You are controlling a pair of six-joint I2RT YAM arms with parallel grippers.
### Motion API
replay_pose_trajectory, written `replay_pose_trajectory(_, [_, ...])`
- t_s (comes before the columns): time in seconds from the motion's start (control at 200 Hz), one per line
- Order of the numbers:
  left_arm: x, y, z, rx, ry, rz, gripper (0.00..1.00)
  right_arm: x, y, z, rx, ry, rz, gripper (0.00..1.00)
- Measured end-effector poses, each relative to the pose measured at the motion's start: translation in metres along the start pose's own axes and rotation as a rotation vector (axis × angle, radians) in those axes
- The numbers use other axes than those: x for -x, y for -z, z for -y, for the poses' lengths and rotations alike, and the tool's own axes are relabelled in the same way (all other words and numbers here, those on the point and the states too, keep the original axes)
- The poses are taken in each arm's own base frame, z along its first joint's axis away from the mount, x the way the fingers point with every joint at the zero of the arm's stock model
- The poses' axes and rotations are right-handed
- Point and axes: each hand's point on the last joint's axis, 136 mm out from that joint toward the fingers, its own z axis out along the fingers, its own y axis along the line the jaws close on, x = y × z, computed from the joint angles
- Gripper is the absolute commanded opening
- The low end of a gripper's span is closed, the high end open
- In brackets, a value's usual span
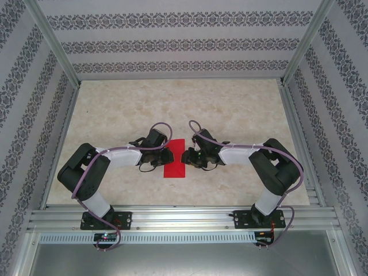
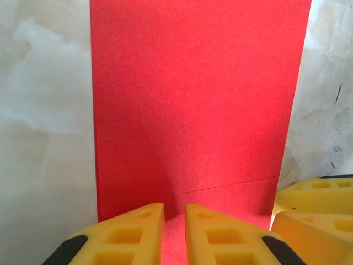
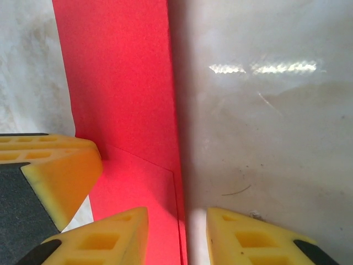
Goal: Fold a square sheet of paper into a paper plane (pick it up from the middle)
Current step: Turn over the paper at the center of the table.
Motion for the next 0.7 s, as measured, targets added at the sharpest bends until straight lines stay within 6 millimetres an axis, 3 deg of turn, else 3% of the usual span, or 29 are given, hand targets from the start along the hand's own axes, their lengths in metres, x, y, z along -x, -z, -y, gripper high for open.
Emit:
replay_pose_trajectory(0.17, [0.0,0.0,0.0,-0.002,0.0,-0.002,0.19,0.002,-0.004,-0.007,0.042,0.002,0.001,0.27])
replay_pose_trajectory(0.699, [0.001,0.004,0.003,-0.009,-0.002,0.005,0.19,0.001,-0.005,-0.018,0.116,0.019,0.001,0.31])
